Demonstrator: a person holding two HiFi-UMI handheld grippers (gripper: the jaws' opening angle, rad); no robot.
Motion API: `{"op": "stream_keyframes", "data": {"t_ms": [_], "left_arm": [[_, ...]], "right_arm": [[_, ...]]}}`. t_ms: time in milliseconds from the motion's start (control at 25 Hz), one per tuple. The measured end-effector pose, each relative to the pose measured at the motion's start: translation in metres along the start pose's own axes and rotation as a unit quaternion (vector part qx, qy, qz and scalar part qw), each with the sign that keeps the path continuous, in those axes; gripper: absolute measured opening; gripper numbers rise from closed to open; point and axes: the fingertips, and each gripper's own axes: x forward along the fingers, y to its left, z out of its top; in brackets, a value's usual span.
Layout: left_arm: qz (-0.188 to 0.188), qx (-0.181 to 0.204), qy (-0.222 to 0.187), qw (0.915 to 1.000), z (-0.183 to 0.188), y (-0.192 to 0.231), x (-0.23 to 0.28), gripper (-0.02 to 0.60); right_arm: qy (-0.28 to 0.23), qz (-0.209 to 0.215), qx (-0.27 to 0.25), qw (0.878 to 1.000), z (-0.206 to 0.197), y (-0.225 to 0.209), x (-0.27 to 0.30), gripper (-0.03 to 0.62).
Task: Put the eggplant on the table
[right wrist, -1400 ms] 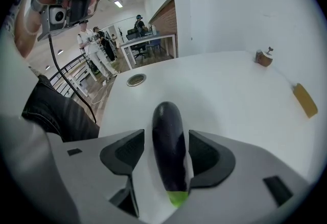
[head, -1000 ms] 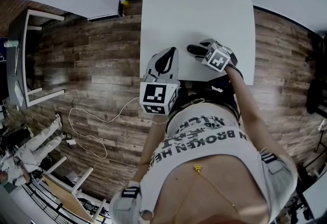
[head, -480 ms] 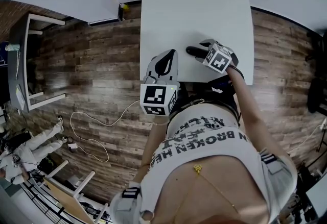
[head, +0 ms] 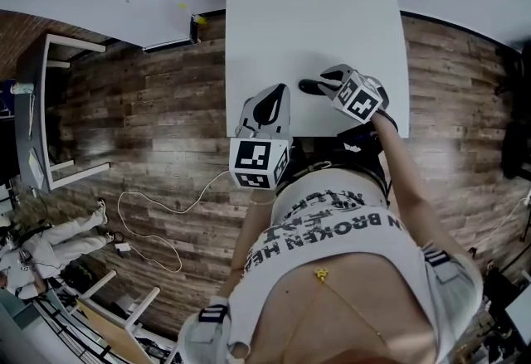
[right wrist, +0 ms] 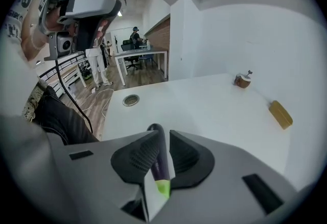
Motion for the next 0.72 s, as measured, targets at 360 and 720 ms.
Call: {"op": "stream_keyframes", "data": {"t_ms": [360, 720], "left_arm": [[-0.018, 0.006, 0.001, 0.9998, 0.004, -0.01, 0.01, 0.005], [-0.034, 0.011, 0.001, 0.9994, 0.006, -0.02, 0.018, 0.005]], "right_arm": [[-0.044, -0.023, 0.022, 0.999, 0.015, -0.003, -0.031, 0.011], [-0.101, -0.045, 0.045, 0.993, 0.032, -0.006, -0.067, 0.011]]}}
